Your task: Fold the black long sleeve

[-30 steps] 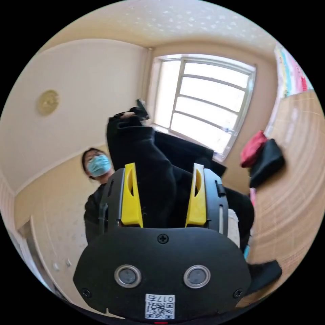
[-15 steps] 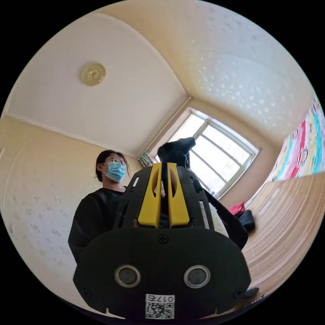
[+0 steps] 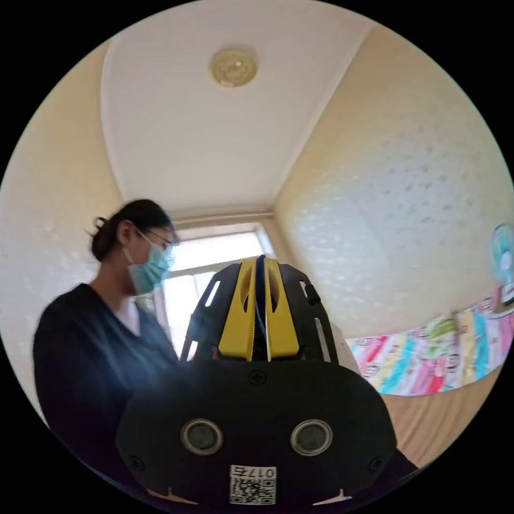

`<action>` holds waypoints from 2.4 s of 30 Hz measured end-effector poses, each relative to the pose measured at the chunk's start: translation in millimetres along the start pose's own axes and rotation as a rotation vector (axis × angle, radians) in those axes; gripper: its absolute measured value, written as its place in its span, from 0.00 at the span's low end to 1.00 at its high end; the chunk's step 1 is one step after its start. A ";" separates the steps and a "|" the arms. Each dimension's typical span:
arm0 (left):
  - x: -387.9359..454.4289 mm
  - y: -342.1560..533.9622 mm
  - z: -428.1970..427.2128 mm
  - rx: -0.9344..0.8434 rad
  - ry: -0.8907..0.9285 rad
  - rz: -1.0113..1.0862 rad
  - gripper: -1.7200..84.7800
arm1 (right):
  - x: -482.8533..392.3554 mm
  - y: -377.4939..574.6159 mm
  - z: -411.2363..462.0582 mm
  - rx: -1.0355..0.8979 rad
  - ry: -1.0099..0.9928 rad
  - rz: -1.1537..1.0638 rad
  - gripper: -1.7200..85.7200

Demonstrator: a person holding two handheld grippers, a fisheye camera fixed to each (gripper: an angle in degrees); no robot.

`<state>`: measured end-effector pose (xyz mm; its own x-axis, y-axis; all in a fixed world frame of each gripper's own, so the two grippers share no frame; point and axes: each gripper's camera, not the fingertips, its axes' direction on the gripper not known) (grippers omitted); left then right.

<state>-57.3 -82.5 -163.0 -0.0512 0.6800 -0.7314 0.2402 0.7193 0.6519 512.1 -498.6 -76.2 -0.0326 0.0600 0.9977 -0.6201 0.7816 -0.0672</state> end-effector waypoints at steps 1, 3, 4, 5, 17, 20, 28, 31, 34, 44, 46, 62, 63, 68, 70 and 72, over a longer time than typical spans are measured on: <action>-3.1 -20.7 3.8 -0.013 -0.107 0.030 0.02 | -6.6 -14.6 18.4 -0.028 0.158 -0.054 0.05; -26.5 -53.2 14.0 -0.037 -0.224 0.025 0.02 | -0.9 -28.2 54.6 -0.072 0.360 -0.151 0.05; -55.3 -75.5 26.0 -0.070 -0.275 0.011 0.02 | 18.8 -33.5 83.9 -0.106 0.478 -0.173 0.05; -73.0 -86.1 33.9 -0.097 -0.313 0.005 0.02 | 50.9 -36.6 113.8 -0.133 0.583 -0.146 0.05; -423.5 15.5 100.4 -0.329 -0.856 -0.533 0.09 | 504.5 175.5 263.6 -0.910 0.806 0.524 0.07; -444.6 114.7 100.1 -0.497 -0.828 -0.647 0.09 | 521.6 268.4 254.7 -1.143 0.827 0.602 0.09; -473.5 220.6 58.1 -0.832 -1.007 -0.727 0.10 | 489.4 424.6 277.7 -1.506 0.658 0.731 0.09; -482.3 231.4 48.7 -0.916 -1.039 -0.731 0.09 | 455.5 465.9 296.3 -1.471 0.496 0.799 0.05; -481.5 265.4 55.9 -1.120 -1.015 -0.794 0.07 | 423.2 525.3 301.6 -1.667 0.508 0.786 0.03; -343.4 333.2 118.7 -1.257 -0.700 -0.815 0.01 | 388.3 487.3 143.3 -2.082 0.686 0.356 0.02; -311.4 339.7 129.9 -1.296 -0.607 -0.834 0.01 | 404.8 470.0 114.1 -2.073 0.694 0.543 0.02; -282.9 273.6 33.1 -1.174 -0.932 -0.811 0.06 | 403.8 434.3 104.6 -1.646 0.914 0.781 0.02; -274.7 270.1 23.1 -1.172 -0.948 -0.834 0.06 | 397.5 441.2 103.8 -1.668 0.925 0.778 0.02; -249.3 241.4 -28.4 -1.030 -0.989 -0.960 0.05 | 354.9 459.0 83.7 -1.614 0.903 0.767 0.02; -241.9 196.3 -52.1 -0.894 -1.009 -0.886 0.05 | 359.0 455.6 77.0 -1.593 0.899 0.808 0.02; -246.1 153.5 -73.8 -0.804 -1.073 -0.832 0.08 | 367.3 454.6 75.5 -1.617 0.879 0.839 0.02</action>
<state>-79.3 -128.9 131.8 0.8655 -0.0906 -0.4926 -0.0784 0.9469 -0.3119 159.0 -168.2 260.6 0.7422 0.4688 0.4789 0.4918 0.1044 -0.8644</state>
